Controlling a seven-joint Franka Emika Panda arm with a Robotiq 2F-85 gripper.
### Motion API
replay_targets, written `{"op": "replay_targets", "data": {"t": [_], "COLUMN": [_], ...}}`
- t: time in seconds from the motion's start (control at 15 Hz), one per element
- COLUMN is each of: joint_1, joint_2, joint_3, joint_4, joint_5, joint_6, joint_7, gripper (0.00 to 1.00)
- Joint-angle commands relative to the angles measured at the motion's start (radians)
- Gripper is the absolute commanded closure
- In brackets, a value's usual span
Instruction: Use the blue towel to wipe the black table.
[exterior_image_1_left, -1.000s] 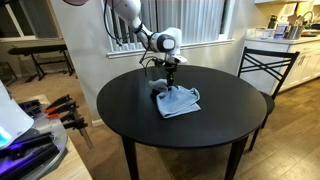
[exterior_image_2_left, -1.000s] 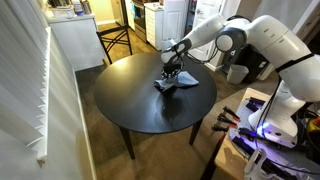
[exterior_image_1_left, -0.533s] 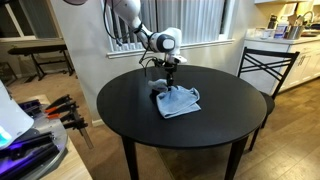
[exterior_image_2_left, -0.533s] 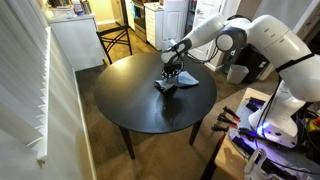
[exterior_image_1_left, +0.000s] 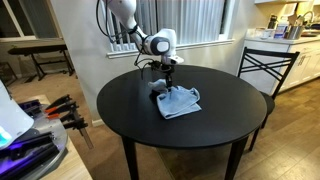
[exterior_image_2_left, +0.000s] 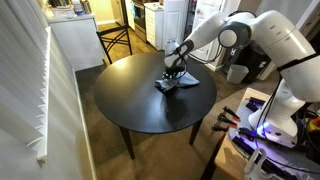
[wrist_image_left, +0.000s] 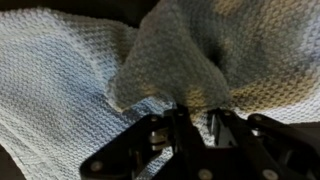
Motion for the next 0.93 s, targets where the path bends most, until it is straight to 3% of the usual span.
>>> {"op": "replay_targets", "data": {"t": [0.0,0.27,0.87], "joint_1": [0.032,0.048,0.157], "joint_2": [-0.074,-0.106,-0.140], "joint_3": [-0.038,-0.027,0.057], "joint_4": [-0.231,-0.326,-0.372], "joint_5": [0.012,0.019,0.016], "joint_6": [0.163,0.200,0.033], "joint_7": [0.006,-0.016,-0.019], "gripper": [0.93,0.93,0.92]}}
